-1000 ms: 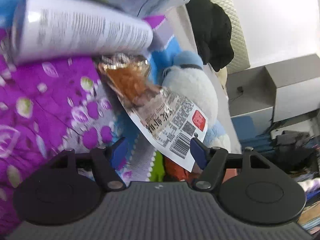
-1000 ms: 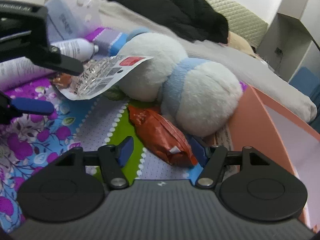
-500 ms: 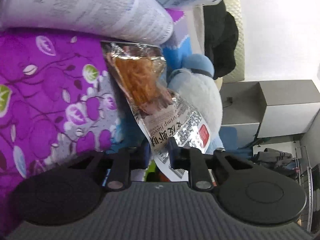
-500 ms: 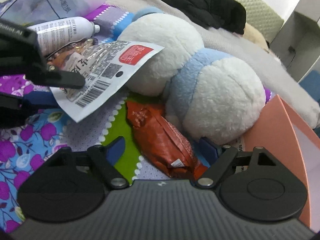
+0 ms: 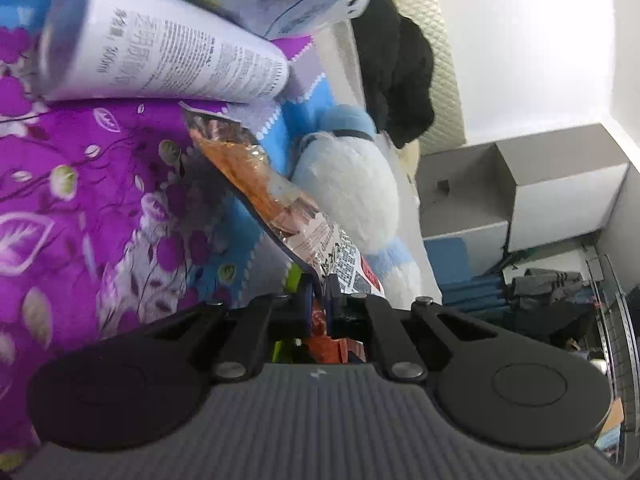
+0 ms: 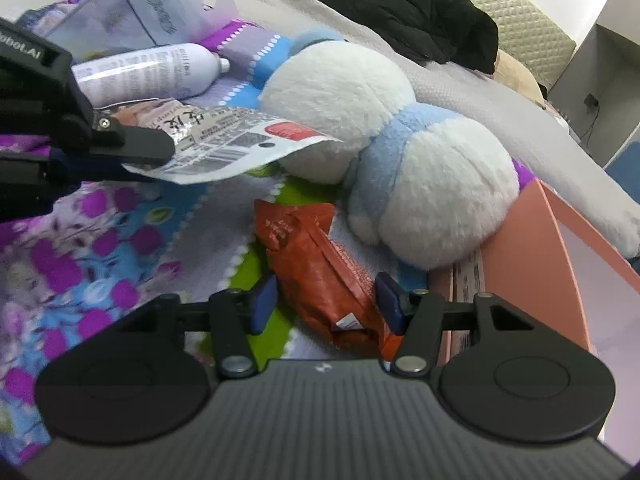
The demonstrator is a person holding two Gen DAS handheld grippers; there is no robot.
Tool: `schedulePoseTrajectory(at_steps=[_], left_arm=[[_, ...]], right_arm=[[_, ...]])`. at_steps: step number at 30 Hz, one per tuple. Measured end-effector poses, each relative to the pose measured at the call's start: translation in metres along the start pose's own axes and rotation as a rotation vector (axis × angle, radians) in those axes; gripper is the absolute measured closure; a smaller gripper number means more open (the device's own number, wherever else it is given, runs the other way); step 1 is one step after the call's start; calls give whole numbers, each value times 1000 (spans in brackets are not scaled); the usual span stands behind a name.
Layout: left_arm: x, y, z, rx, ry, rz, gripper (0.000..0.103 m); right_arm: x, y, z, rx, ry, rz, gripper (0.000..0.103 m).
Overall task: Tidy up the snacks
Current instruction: 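Grasp the shrimp snack bag with the left tool while the right tool grasps the red-orange packet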
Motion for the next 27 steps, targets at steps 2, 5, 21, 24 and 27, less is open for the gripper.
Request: schedulePoseTrajectory(at_steps=[2,5,21,24,27], left_arm=[[3,6,-14,2,-11,19,96],[7,16,-36,3,-12,31,96],[31,89,-123,-83,-78,170,97],[33,108,-135,-121,-94,178,97],[36,125,-144,-154,-118,213,97]], right_arm=[[-5,6,-9,3,4,-2,46],[-14,18,-26,8,1,-5,46],[-29,83,-119,26,-18,-17,47],[-30,98,-133,23,-18,-17,47],[-31,112,-144,17,-21,-22,47]])
Point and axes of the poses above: each gripper's, at about its wrist camera, not at the fingertips, and z roughly the way its jaws point, x to its right, y to its underside, the point moved 4 cm from there along z, roughly the way its jaws point, and after that the axes turned 1 degree about -x, right-handed, at the moved point
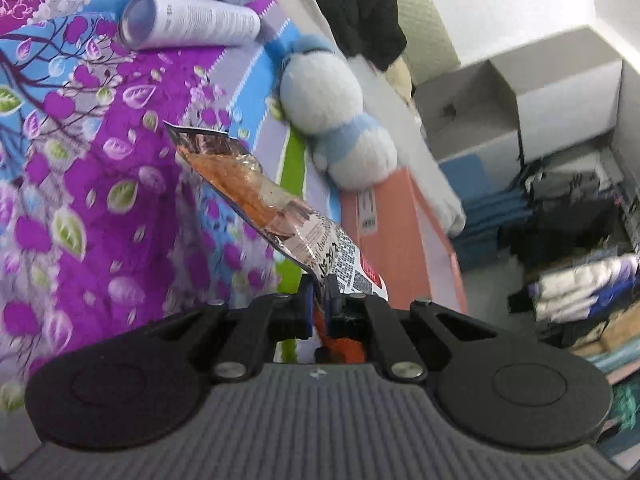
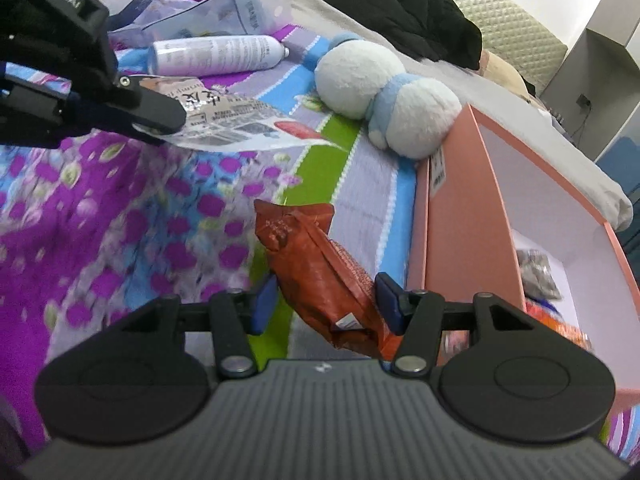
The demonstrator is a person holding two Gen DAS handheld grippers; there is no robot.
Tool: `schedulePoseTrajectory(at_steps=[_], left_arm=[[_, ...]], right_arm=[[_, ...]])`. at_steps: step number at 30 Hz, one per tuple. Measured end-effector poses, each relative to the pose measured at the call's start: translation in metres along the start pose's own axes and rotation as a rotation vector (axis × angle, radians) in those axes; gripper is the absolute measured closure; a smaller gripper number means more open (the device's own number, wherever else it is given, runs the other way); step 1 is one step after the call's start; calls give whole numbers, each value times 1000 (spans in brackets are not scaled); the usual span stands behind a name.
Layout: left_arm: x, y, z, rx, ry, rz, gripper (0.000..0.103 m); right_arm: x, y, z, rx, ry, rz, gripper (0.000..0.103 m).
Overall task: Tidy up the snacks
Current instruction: 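Grasp the shrimp snack bag with the left tool while the right tool grasps the red-orange packet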
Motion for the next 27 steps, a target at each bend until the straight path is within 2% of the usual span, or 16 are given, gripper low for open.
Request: schedulePoseTrajectory(at_steps=[10,16,22,25,26,27], left_arm=[[0,46,-28,-132,-75,28,97],[-17,49,-48,-137,-144,23,97],[-30,49,-57,-143,-202,-1,96],[-30,51,-58,-159,-236,20,90],[-29,52,-58,-162,-244,26,80],[-28,52,-59,-164,-256,30,60]], right_arm=[[-6,37,-28,-11,-18,18,46],[-9,51,-28,-37,-40,51,46],[-10,55,-28,-17,-56,58,46],[-9,56,-28,-18,-79,81,46],[-8,57,-28,-17,-89,90,46],[-8,58,-29,-13,-113,106,47]])
Point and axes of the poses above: each gripper's, at about its wrist camera, not at the fingertips, and z roughly the way its jaws point, x to its right, y to its underside, the point moved 4 cm from there along z, roughly the way its jaws point, and after that the axes turned 1 degree about -x, right-handed, at the moved point
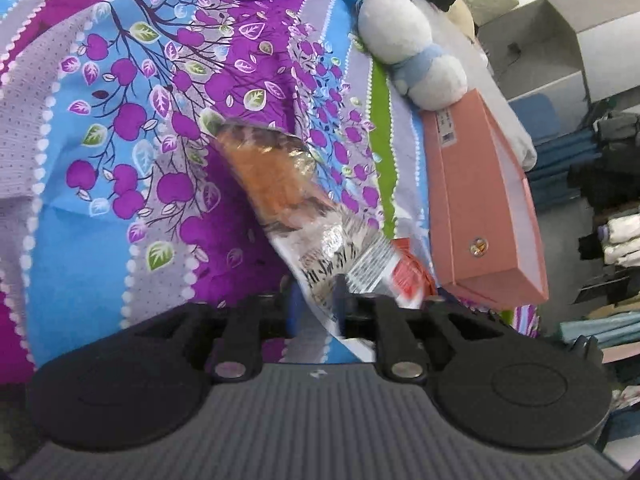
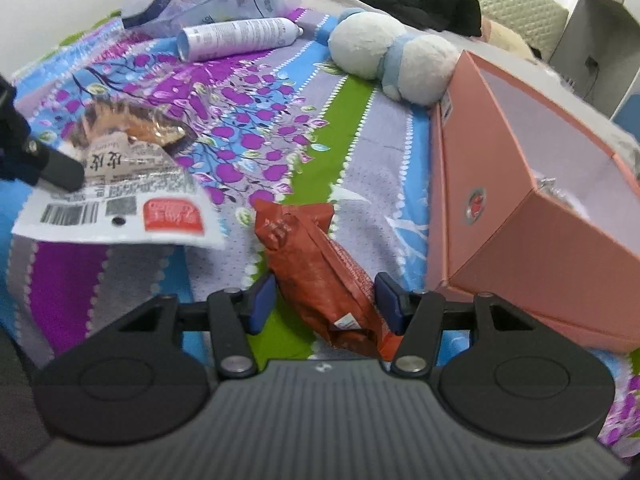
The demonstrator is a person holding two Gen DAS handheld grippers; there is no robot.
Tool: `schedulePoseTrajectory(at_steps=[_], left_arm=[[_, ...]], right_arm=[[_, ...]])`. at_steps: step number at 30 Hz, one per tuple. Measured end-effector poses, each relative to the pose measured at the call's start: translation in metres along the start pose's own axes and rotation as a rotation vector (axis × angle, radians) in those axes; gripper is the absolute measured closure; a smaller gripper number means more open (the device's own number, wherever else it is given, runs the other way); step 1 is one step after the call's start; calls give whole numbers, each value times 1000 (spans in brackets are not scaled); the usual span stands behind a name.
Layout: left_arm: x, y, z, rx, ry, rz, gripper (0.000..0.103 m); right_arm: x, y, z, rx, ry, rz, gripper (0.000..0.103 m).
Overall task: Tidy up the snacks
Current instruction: 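Grasp the shrimp snack bag with the left tool while the right tool grasps the red-orange packet, then lift both packets and carry them over the pink box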
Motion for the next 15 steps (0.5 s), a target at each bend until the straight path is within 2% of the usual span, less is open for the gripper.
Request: schedulePoseTrajectory(at_steps=[1,2,3,4,5,6,7,10,15], left_arm=[[0,1,-1,1,-15,2,49],[0,2,-2,6,-34,2,32],[-1,3,-4,16,-52,0,24],[-2,4,-6,27,-61,-9,21],[-5,4,-8,35,-65,-21,17],[-7,5,-10,47,-78,-38,13],[-9,5,-12,60,-95,-56,12],[-12,6,-18,93,-98,-109,9],[-9,5,-22,131,-97,-160,6]], right_arm=[[1,2,-1,4,-23,16,46],[2,3,-2,8,-42,30,45],[2,4,-3,12,-54,39,42],[3,6,-4,19,-67,49,40],[4,7,-6,27,-77,56,33],[5,8,-8,40,-88,65,26],[7,9,-9,54,-101,79,25],[12,11,-11,75,-144,110,24],[19,12,-10,86,-144,123,24]])
Point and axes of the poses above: each gripper's, at about its wrist camera, not at the fingertips, and z roughly the way its jaws point, x to its right, y to its underside, the point moved 4 cm from there along z, roughly the way its jaws point, and after that the axes turned 1 degree about -x, right-handed, at the moved point
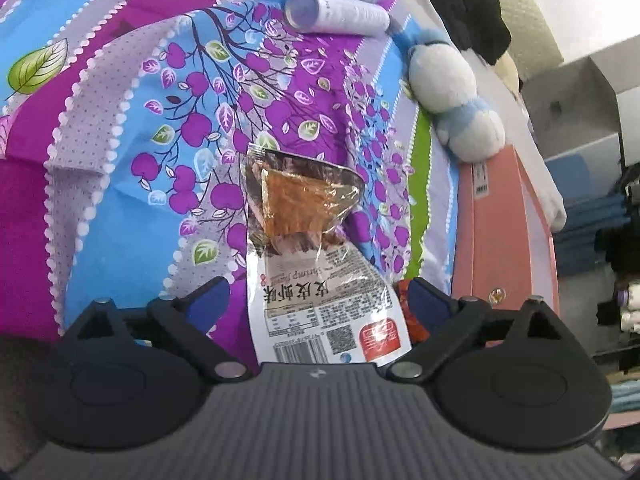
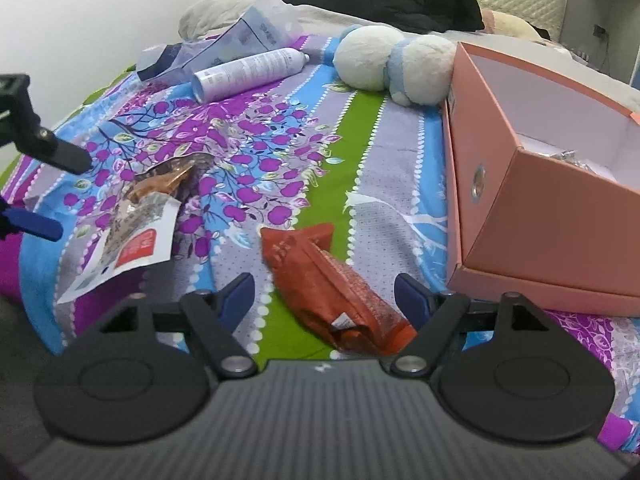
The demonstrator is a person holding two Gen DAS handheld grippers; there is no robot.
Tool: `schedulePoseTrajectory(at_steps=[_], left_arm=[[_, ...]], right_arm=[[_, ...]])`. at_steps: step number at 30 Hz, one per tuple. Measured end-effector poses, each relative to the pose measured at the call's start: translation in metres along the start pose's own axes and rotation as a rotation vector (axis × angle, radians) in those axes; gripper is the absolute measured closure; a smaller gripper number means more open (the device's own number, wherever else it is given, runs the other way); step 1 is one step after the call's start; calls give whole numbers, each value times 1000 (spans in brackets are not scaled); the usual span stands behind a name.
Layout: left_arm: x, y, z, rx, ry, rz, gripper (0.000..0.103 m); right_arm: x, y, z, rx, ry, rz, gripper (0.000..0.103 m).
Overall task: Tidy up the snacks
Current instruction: 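Lift both packets and carry them over the pink box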
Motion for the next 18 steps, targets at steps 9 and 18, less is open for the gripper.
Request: schedulePoseTrajectory(at_steps=[9,18], left_arm=[[34,3,34,-22,-140,123,6],[41,4,70,-43,-266,177,6]], right_arm=[[-5,3,15,-7,-4,-99,25],[-4,11,25,-47,-6,-121,26]])
Point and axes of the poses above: each gripper's, at about its wrist camera, not at the fingertips, and z roughly the way its jaws point, x to its right, y to its underside, the point moved 4 cm from there along z, roughly the way its jaws point, and after that the axes turned 1 degree about -x, right-handed, at the moved point
